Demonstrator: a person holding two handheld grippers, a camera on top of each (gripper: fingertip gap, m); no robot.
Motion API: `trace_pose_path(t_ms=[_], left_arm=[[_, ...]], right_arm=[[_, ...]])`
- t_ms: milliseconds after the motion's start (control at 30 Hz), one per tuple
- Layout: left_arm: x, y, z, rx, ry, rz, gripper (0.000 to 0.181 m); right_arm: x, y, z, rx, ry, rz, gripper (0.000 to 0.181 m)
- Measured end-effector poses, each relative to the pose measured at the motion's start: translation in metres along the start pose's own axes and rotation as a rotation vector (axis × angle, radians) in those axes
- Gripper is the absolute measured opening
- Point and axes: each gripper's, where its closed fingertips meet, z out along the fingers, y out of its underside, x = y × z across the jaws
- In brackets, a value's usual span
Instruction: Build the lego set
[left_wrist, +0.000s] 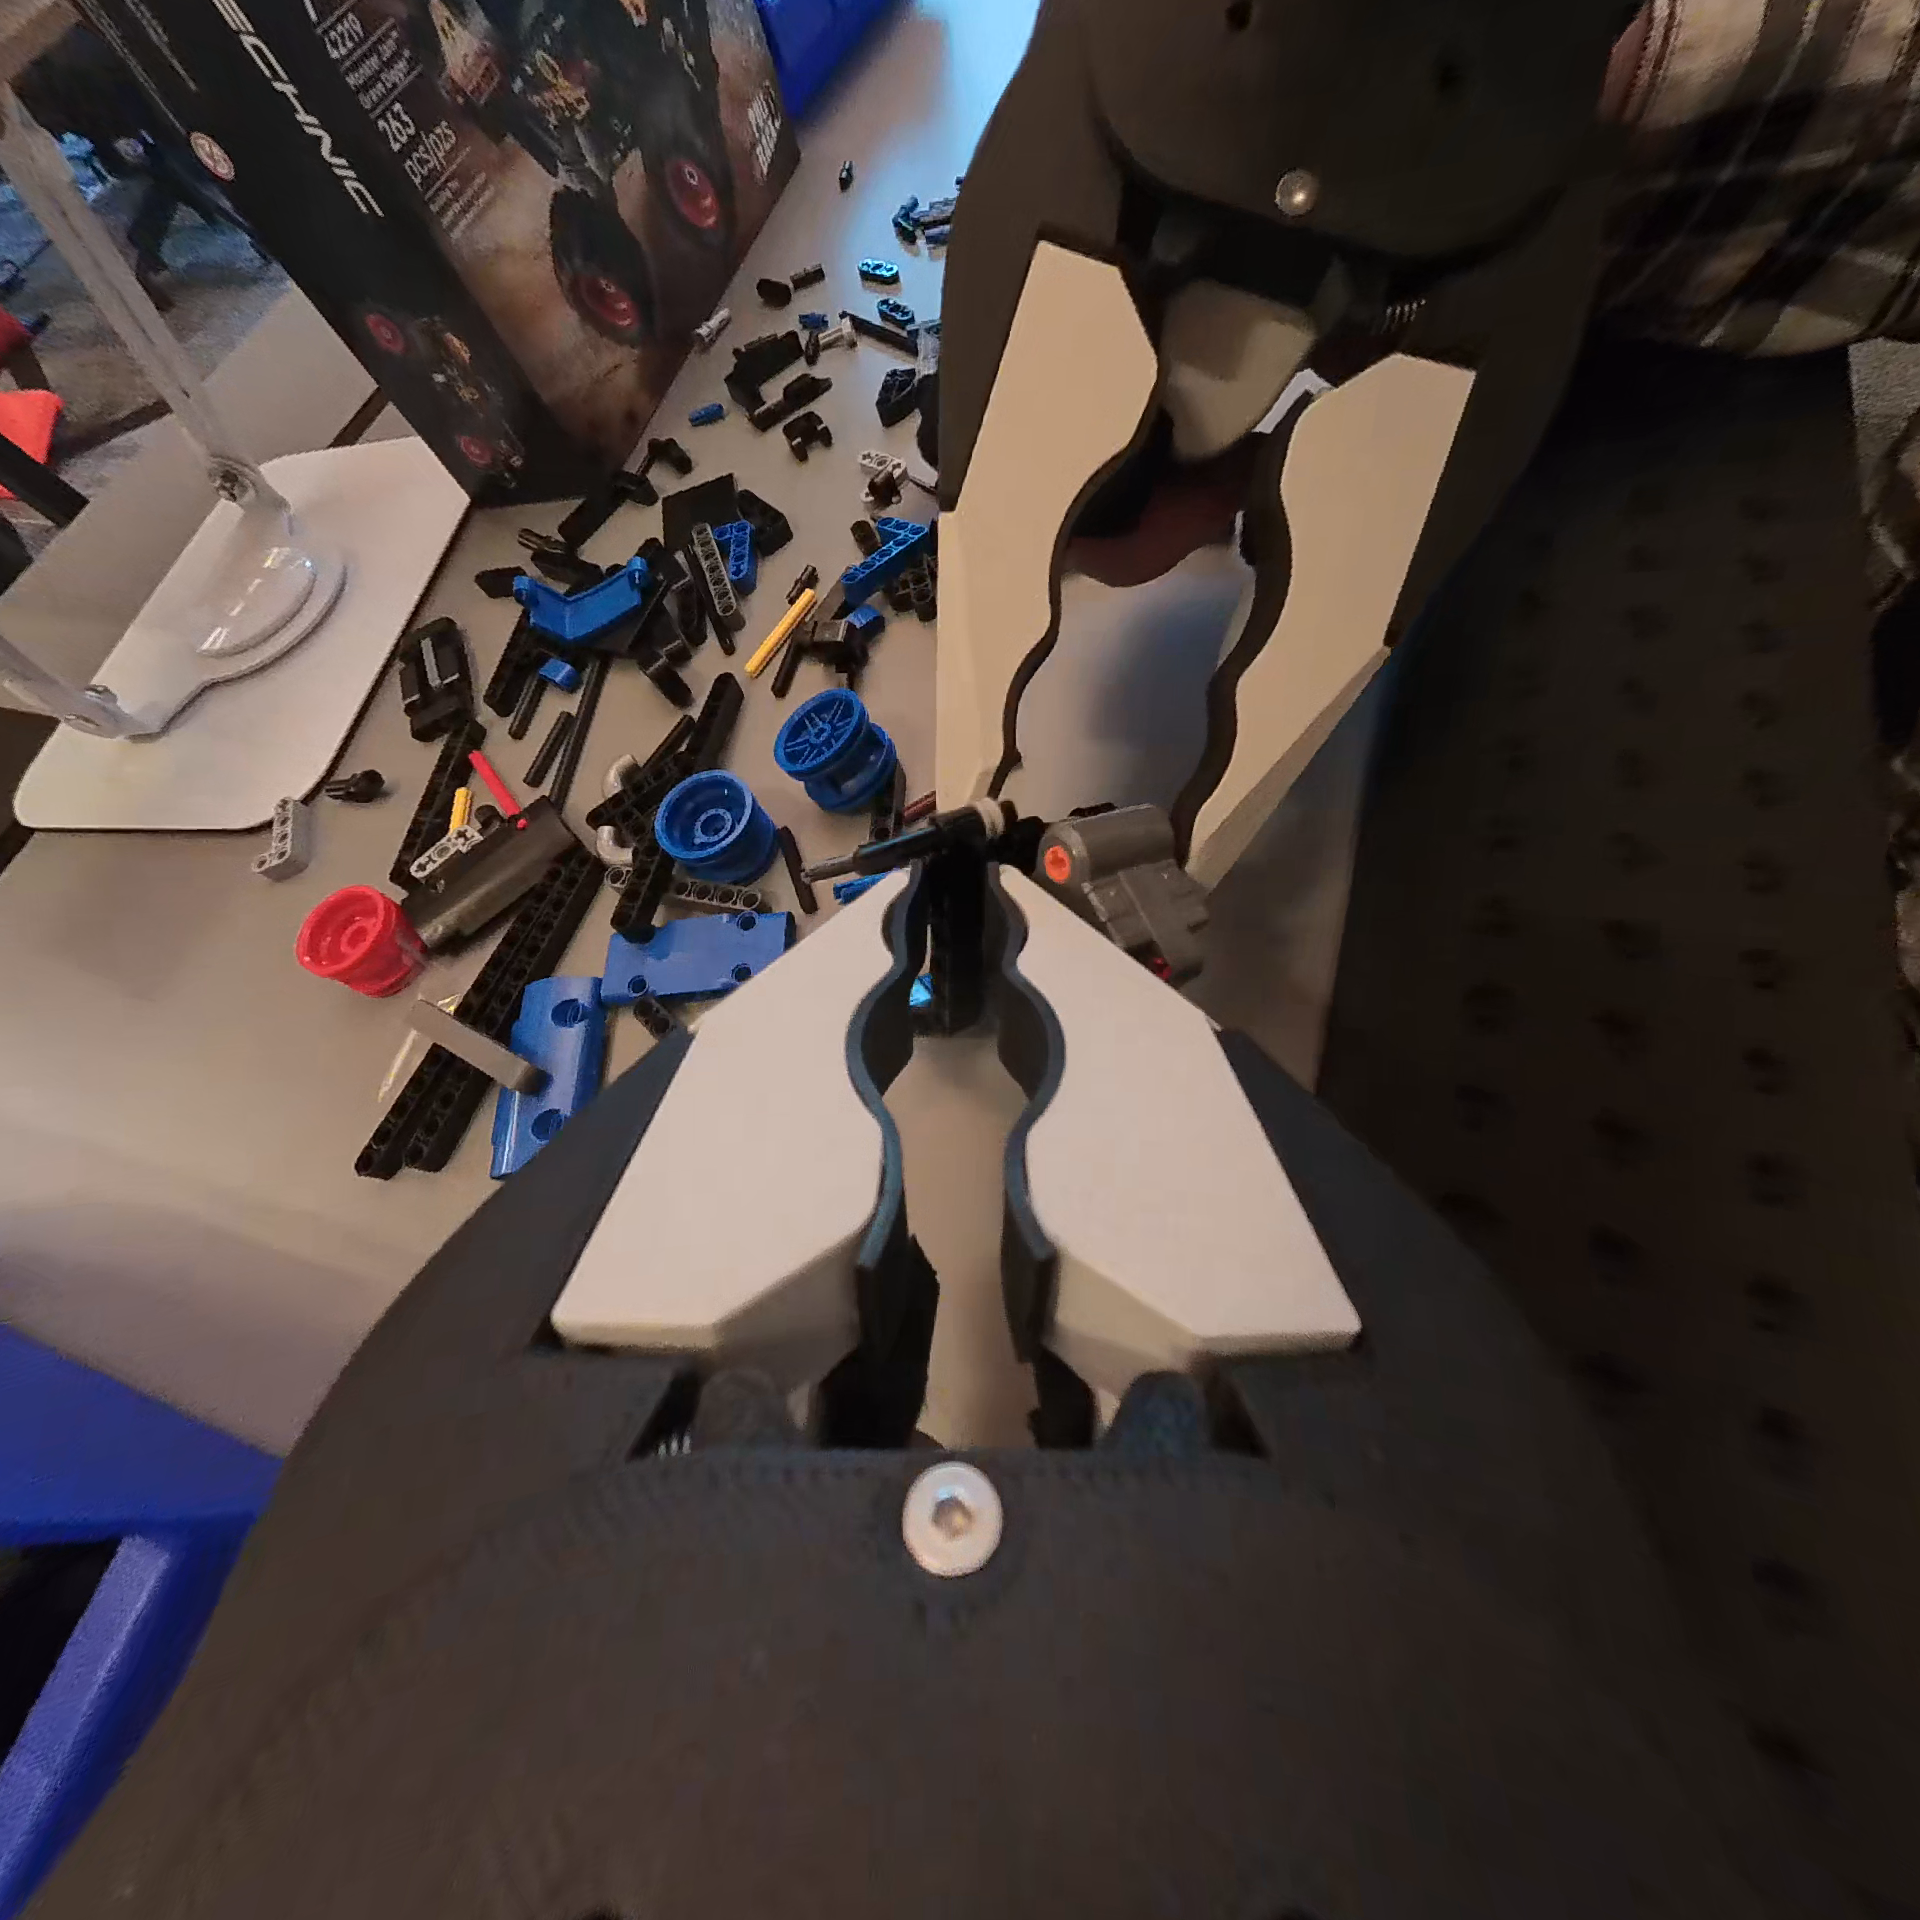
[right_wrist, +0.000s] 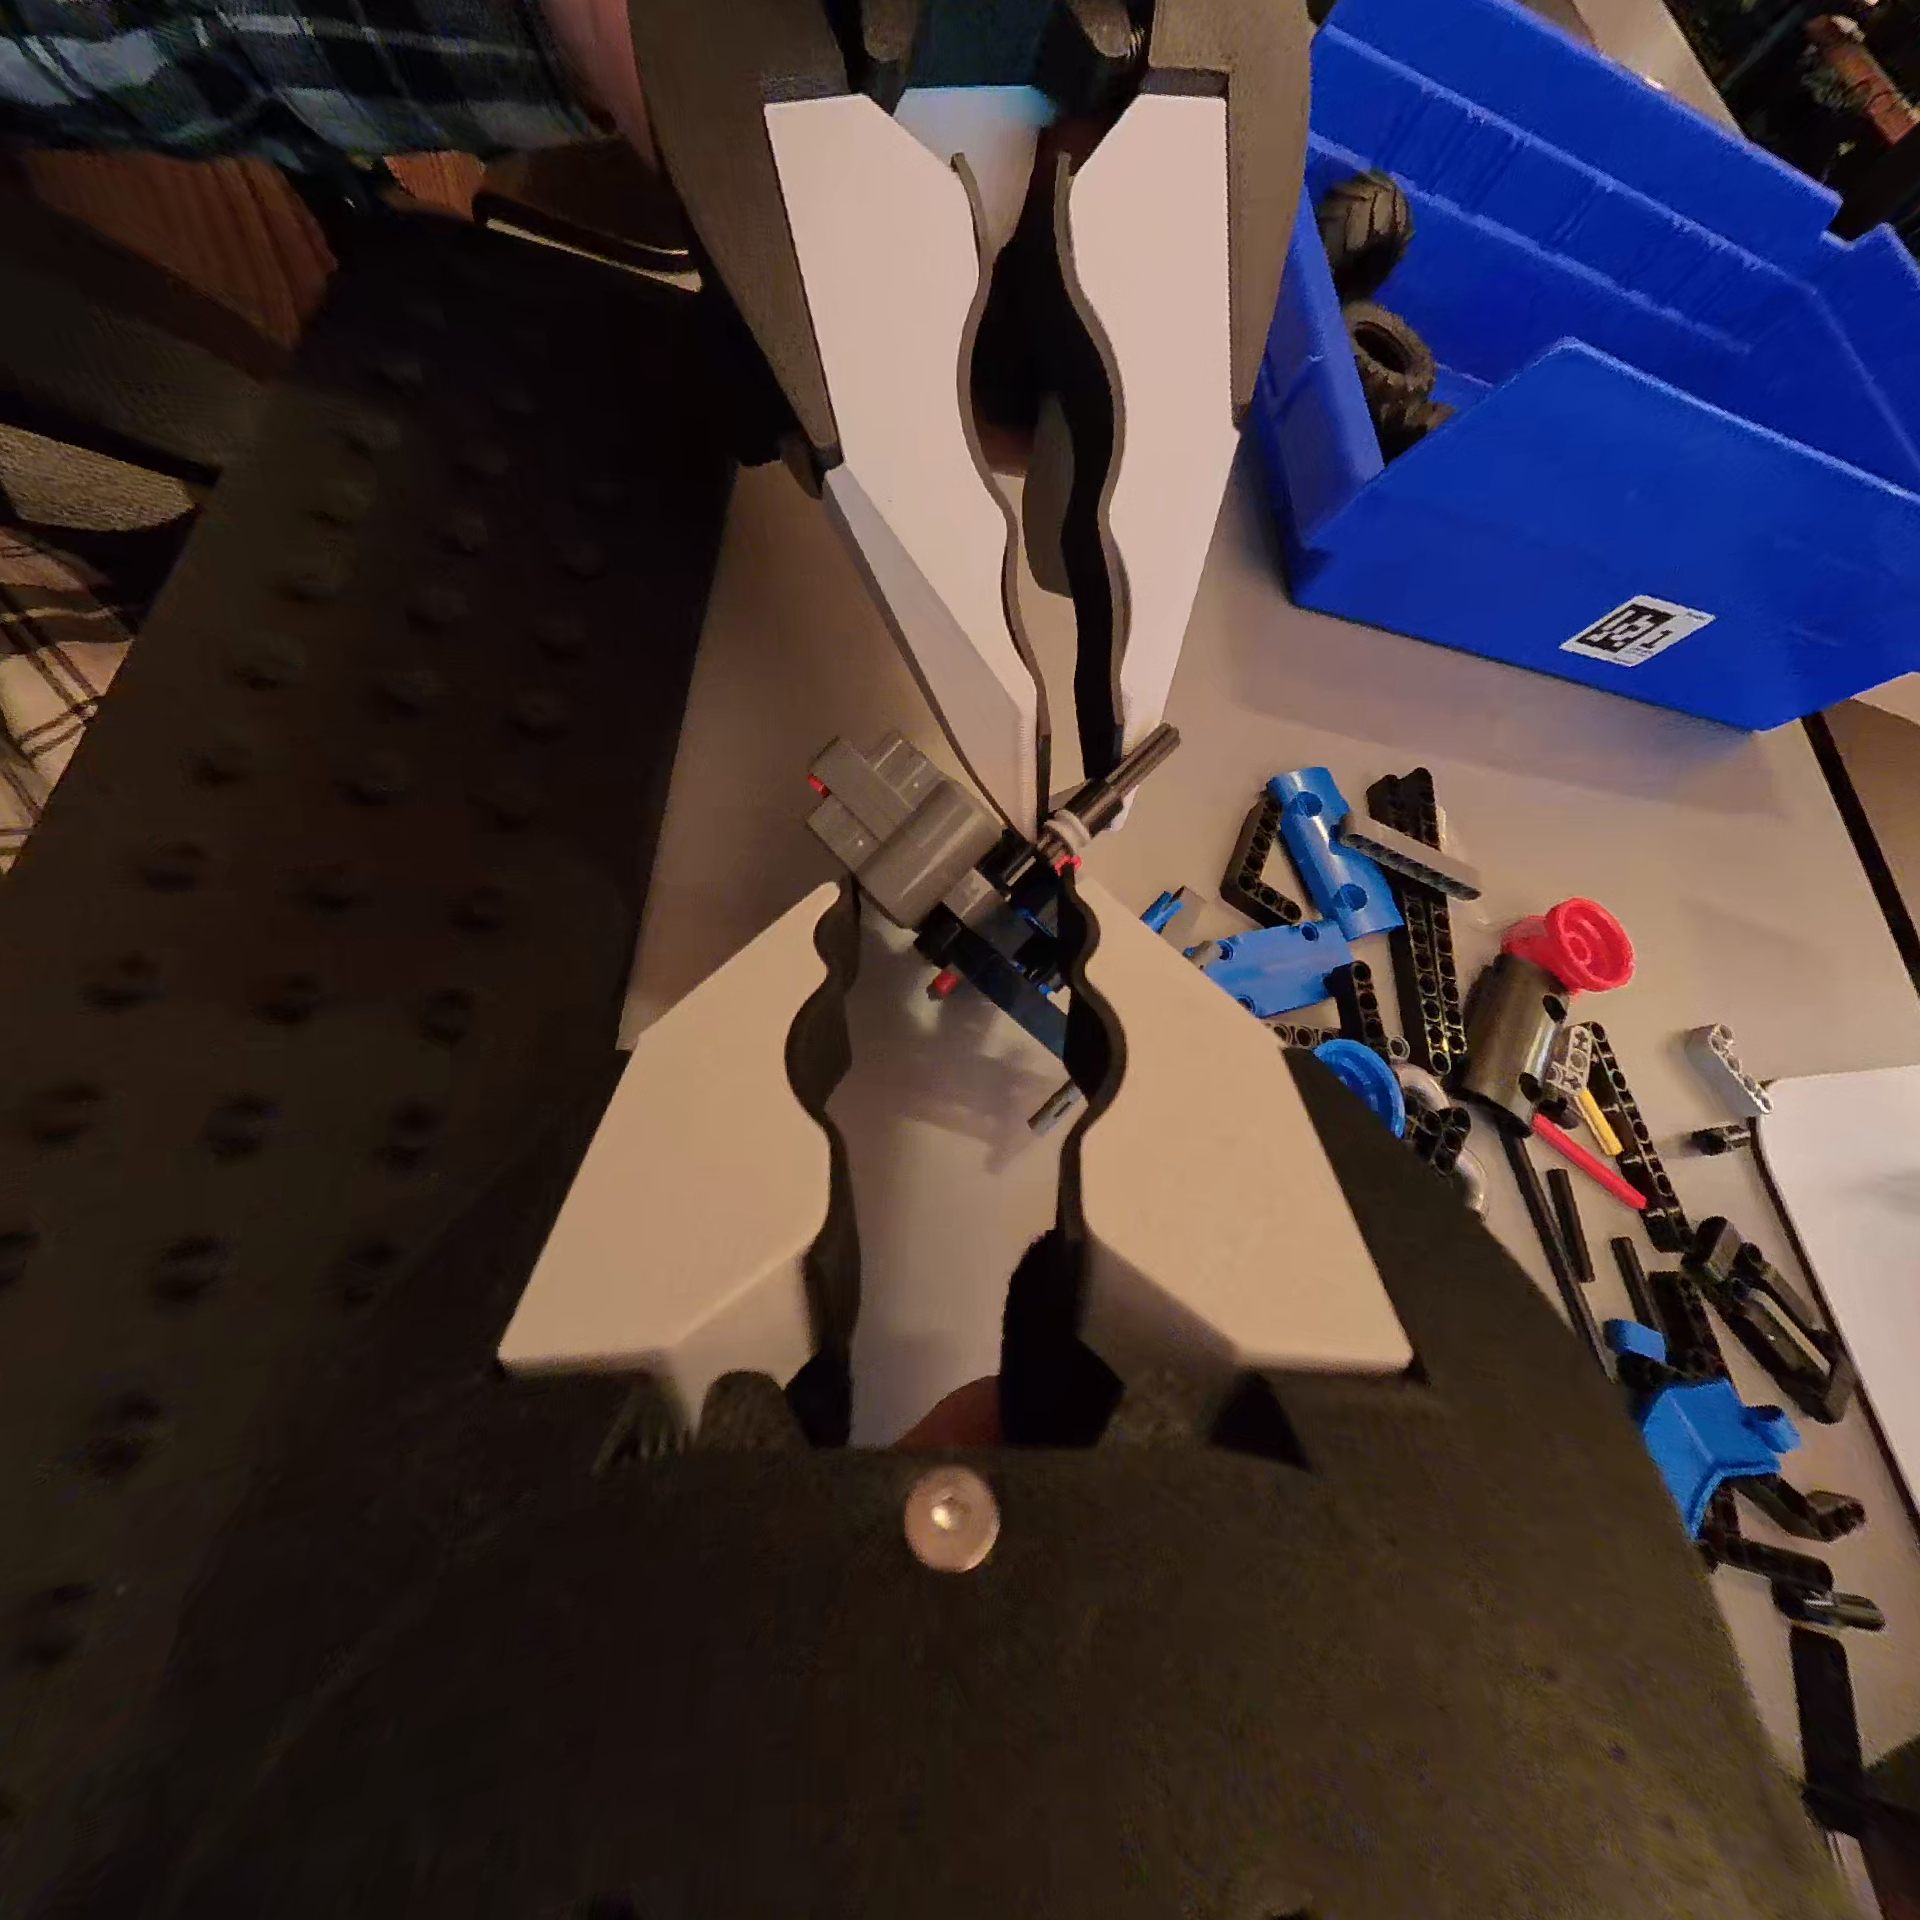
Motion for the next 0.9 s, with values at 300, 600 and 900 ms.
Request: trace_pose_path(t_ms=[300, 600, 900], left_arm=[[-0.006, 0.001, -0.006, 0.023, -0.013, -0.154, 0.025], [-0.002, -0.002, -0.018, 0.026, -0.018, -0.306, 0.059], [-0.001, 0.024, -0.011, -0.100, -0.118, -0.317, 0.048]], right_arm=[[0.002, 0.001, 0.004, -0.005, 0.013, 0.032, 0.036], [0.008, 0.005, 0.008, -0.025, 0.052, 0.046, 0.024], [0.009, 0.009, 0.005, -0.034, 0.027, 0.095, 0.028]])
